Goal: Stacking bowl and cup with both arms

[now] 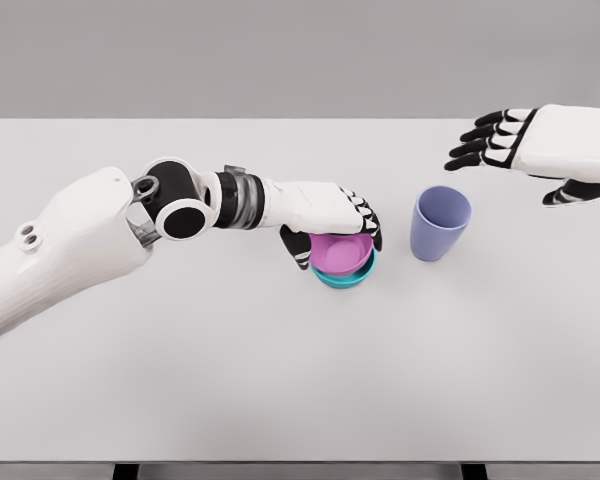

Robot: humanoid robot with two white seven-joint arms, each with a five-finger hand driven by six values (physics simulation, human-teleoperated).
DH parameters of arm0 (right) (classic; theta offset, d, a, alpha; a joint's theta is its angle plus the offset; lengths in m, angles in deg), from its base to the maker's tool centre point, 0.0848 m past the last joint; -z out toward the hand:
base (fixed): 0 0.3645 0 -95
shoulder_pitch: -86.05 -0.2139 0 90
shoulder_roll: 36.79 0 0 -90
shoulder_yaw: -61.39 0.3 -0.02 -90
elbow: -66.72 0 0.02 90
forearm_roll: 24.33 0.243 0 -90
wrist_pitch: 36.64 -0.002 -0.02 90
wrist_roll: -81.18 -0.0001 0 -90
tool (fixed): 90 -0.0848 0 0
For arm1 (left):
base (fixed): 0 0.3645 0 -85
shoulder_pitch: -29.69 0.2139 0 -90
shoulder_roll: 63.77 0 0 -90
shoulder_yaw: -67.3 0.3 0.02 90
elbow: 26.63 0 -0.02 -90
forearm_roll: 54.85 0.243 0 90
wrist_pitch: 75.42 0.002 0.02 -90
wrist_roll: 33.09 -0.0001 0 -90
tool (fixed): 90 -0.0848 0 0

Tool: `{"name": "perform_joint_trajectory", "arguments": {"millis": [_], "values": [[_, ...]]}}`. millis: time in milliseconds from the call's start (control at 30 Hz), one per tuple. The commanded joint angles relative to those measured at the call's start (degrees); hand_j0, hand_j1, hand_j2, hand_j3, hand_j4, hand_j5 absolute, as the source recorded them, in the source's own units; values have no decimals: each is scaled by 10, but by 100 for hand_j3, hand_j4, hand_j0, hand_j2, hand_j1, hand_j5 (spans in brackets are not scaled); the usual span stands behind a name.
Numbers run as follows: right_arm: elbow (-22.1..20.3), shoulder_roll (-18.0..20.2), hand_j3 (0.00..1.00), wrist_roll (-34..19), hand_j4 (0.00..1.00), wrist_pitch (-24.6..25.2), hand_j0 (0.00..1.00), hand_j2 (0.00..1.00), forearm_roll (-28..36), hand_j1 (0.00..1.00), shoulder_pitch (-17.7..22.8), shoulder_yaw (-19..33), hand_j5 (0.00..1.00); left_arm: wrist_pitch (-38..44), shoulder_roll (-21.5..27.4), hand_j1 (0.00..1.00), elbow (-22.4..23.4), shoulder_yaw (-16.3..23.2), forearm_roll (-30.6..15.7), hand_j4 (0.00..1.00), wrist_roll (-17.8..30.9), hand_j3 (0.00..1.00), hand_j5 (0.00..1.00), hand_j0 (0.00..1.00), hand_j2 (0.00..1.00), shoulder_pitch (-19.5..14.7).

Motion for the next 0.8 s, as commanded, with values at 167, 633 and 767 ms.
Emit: {"name": "perform_joint_trajectory", "arguments": {"millis": [167,633,767], "values": [[43,-63,100,0,100,1,100,100,-34,100,-55,-103,100,-5,1,100,0,-1,-1,100,0,100,100,100,100,0],[66,-82,100,0,100,1,100,100,-45,100,-69,-129,100,-20,148,100,-105,-79,-68,100,0,100,100,100,100,-2],[84,-92,100,0,100,1,100,100,-46,100,-69,-131,100,-194,239,100,-119,-134,-93,100,0,100,100,100,100,1]]}}
